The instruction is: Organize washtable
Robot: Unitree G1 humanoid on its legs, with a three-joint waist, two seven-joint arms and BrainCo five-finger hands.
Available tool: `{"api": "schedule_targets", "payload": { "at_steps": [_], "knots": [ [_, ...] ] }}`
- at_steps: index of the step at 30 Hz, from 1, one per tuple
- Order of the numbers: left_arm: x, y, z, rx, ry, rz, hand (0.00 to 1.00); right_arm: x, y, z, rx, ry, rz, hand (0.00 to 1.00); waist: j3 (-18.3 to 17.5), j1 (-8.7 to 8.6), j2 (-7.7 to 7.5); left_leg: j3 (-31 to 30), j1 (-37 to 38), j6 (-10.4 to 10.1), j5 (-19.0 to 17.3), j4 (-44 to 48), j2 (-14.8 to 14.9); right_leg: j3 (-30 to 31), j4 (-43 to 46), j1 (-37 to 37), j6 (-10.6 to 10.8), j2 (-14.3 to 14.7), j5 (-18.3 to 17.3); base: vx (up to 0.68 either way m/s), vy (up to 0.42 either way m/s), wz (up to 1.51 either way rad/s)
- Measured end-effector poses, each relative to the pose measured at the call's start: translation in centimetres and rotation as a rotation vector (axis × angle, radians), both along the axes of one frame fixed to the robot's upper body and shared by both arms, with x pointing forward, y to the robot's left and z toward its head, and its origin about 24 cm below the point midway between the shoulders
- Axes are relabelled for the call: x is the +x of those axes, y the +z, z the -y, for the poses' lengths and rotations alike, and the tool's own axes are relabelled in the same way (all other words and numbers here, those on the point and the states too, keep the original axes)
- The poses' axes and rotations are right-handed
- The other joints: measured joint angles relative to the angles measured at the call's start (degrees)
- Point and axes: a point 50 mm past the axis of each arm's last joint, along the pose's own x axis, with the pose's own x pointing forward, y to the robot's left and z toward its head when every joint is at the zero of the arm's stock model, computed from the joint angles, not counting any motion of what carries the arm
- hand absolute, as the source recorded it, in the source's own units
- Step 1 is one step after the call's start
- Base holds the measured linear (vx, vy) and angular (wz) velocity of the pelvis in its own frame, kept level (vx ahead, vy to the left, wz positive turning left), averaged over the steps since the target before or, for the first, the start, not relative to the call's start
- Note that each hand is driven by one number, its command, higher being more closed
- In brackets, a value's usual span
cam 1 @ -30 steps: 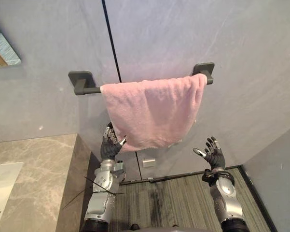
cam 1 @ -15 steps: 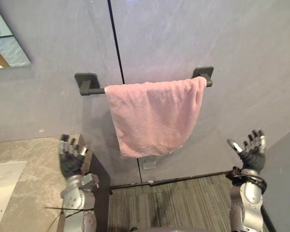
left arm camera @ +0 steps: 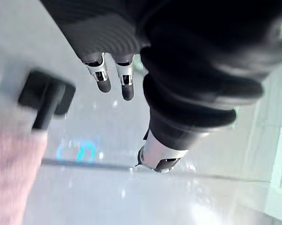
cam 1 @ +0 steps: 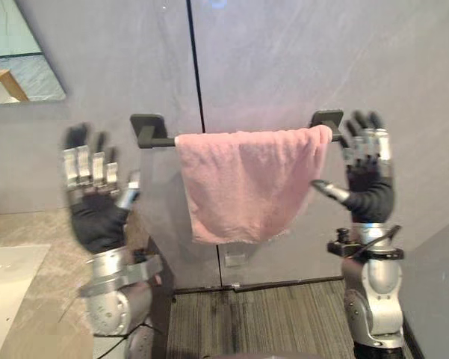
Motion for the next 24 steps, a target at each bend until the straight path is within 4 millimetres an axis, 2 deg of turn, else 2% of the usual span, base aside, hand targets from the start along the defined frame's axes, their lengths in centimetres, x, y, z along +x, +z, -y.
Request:
{"api": "schedule_targets", "payload": {
  "at_steps": [6,11,15,21,24],
  "knots": [
    [1.0,-2.2,2.8,0.032,-0.243,-0.089,0.0,0.4,-1.7,-1.3,-0.094,0.12,-0.069,0.0,0.0,-0.19,0.03,0.4,0.6,0.1,0.0,0.0,-0.2,0.2,0.9,0.0,0.2,0.0,-0.2,-0.05,-0.005,-0.05],
    [1.6,-3.9,4.9,0.031,-0.431,-0.162,0.0,0.9,-4.7,-2.0,-0.18,0.198,-0.208,0.0,-0.1,-0.27,0.06,0.6,0.7,0.1,0.0,0.0,-0.1,0.5,0.9,-0.1,0.2,0.0,-0.1,-0.02,-0.004,-0.01],
    [1.9,-5.4,5.6,0.034,-0.492,-0.237,0.0,1.2,-6.2,-2.0,-0.23,0.2,-0.276,0.0,-0.1,-0.26,0.07,1.0,0.7,0.1,0.0,0.0,-0.1,1.1,0.9,-0.2,0.2,0.1,-0.1,-0.01,-0.008,-0.04],
    [2.9,-6.1,6.4,0.1,-0.514,-0.263,0.0,1.5,-8.1,-1.9,-0.401,0.165,-0.338,0.0,0.0,-0.2,0.08,1.0,0.7,0.1,0.0,-0.1,-0.2,1.2,0.9,-0.3,0.2,0.1,-0.1,0.0,0.0,0.0],
    [3.5,-7.2,6.5,0.131,-0.506,-0.305,0.0,1.8,-9.3,-1.9,-0.481,0.15,-0.378,0.0,0.0,-0.26,0.08,1.1,0.6,0.1,0.0,-0.1,-0.2,1.2,0.9,-0.4,0.2,0.1,-0.1,-0.03,-0.011,-0.01]
  ]
}}
